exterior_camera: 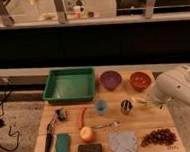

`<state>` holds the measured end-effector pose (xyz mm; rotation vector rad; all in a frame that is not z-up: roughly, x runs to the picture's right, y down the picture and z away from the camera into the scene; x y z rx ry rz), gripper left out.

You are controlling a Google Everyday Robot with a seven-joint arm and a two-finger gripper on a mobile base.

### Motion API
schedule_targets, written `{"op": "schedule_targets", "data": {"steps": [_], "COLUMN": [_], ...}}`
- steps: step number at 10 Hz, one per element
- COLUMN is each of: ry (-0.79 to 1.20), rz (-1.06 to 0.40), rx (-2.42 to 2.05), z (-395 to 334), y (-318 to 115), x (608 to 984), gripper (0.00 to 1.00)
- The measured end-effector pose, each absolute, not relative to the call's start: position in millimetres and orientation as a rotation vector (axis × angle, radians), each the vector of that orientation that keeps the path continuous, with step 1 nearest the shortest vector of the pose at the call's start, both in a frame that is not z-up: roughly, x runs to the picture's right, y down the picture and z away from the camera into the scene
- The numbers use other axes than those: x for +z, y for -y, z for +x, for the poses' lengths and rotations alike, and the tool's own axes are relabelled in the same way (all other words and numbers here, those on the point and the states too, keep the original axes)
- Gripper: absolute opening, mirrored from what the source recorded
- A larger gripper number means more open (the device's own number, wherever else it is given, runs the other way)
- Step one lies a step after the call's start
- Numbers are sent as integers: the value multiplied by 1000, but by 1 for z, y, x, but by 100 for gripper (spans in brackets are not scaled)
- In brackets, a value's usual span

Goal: Place banana in paper cup

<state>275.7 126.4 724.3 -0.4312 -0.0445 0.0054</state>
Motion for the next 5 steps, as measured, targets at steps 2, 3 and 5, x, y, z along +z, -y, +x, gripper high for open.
{"op": "schedule_targets", "data": {"steps": [2, 3, 5], "ry": [39, 35, 19], "rz": [-414, -405, -395], "rx": [-10, -14, -22], "z": [271, 269, 274], "y": [-108, -97, -79], "x": [723, 724, 726], "gripper": [9, 9, 9]}}
